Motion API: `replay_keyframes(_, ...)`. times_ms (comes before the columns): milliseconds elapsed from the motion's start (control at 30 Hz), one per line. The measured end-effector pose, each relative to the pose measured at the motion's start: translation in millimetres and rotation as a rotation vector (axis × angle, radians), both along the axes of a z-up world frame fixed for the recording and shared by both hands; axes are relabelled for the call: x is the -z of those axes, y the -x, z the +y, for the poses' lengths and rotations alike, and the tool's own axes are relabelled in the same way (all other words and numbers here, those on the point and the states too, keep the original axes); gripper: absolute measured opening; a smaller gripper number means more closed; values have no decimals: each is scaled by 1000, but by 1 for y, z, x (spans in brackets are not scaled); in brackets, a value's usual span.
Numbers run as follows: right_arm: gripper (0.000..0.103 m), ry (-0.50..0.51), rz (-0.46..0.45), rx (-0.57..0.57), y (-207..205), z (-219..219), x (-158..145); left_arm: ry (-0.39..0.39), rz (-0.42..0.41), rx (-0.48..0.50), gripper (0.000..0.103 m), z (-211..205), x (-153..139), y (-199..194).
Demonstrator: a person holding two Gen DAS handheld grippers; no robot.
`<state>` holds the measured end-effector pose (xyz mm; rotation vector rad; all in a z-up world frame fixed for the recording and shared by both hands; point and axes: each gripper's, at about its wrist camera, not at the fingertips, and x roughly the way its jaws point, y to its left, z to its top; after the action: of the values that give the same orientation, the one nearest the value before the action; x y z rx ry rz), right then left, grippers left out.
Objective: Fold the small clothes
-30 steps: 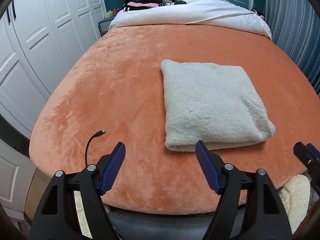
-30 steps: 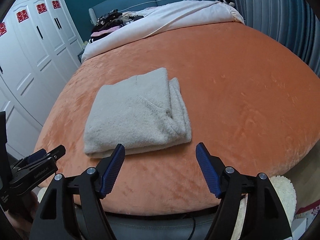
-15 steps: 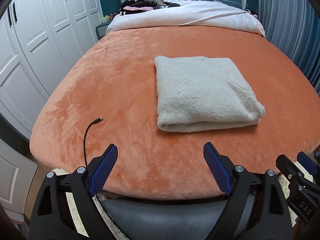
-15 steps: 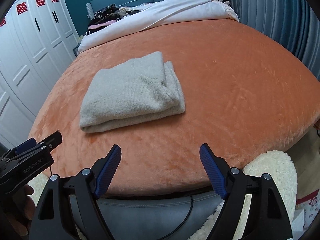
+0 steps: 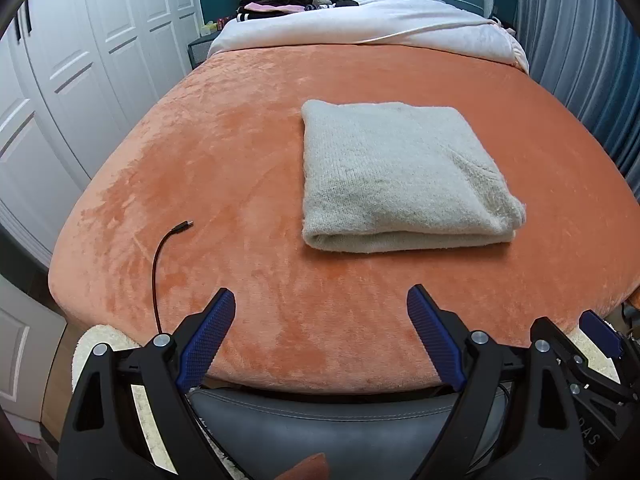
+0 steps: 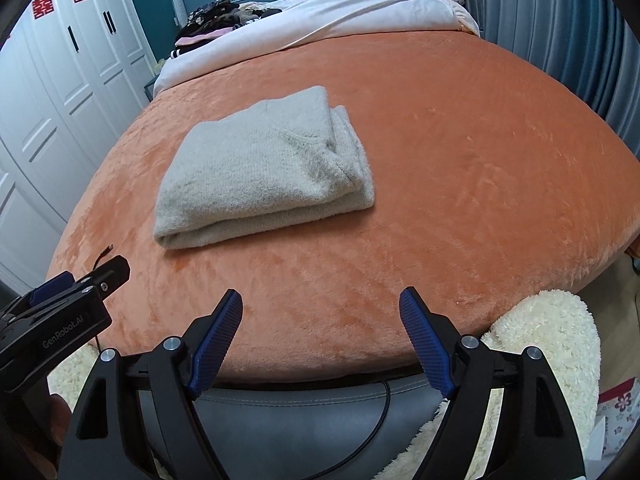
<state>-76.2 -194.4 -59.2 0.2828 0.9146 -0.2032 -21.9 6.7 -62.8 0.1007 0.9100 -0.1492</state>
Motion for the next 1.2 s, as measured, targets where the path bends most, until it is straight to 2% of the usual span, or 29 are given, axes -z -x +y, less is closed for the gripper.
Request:
replay_keyframes(567,78,-6,9,-7,-15,-3,-2,-5,53,-18,85,-2,3,-17)
replay_keyframes(1200,78,-11,13,-21,-31,0,-7,-4,59,-22,85,-1,0,-31)
